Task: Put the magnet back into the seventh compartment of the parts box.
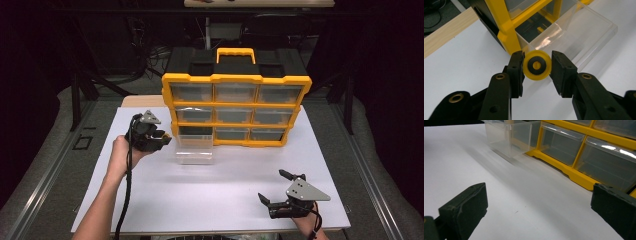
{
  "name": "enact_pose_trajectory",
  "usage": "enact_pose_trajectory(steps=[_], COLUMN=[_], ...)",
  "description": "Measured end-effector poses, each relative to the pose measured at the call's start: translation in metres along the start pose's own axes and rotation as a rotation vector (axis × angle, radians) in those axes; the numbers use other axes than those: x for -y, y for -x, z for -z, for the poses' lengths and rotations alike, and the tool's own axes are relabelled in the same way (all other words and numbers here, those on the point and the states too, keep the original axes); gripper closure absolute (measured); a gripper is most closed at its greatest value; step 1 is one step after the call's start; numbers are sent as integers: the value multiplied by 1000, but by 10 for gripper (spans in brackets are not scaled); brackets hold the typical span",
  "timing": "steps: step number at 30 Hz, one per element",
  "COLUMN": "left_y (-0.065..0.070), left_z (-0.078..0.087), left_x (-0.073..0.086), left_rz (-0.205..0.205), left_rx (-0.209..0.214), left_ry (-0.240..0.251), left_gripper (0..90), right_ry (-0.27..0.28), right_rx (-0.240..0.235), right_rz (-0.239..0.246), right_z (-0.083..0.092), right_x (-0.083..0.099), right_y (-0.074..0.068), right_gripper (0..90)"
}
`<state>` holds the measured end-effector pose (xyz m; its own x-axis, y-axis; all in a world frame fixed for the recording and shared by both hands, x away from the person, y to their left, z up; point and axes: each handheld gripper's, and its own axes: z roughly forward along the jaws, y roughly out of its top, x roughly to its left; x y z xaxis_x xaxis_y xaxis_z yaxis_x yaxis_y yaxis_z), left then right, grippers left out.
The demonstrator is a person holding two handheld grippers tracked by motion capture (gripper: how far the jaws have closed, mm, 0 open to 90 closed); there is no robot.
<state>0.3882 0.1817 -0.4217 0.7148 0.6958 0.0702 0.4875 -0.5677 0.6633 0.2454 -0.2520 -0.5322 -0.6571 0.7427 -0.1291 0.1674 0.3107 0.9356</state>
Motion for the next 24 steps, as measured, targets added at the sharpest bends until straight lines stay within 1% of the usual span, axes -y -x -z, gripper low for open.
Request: enact_pose_trajectory(steps=[4,12,16,24], left_y=[1,1,4,7], left_z=[1,3,1,-5], left_x=[-2,-7,-12,-20], left_rz=[-11,-14,-27,-32], left_rx=[-3,-3,-2,12], left_ry=[-2,7,0,8], left_gripper=[633,633,632,633], right_ry=[0,-1,3,0], right_rx=[-2,-6,-10,-12], right_rz=[0,2,2,1], right_z=[0,0,0,-1], right_x=[0,0,-1,-1], right_y=[0,-1,-1,-1], right_gripper=[5,5,5,5])
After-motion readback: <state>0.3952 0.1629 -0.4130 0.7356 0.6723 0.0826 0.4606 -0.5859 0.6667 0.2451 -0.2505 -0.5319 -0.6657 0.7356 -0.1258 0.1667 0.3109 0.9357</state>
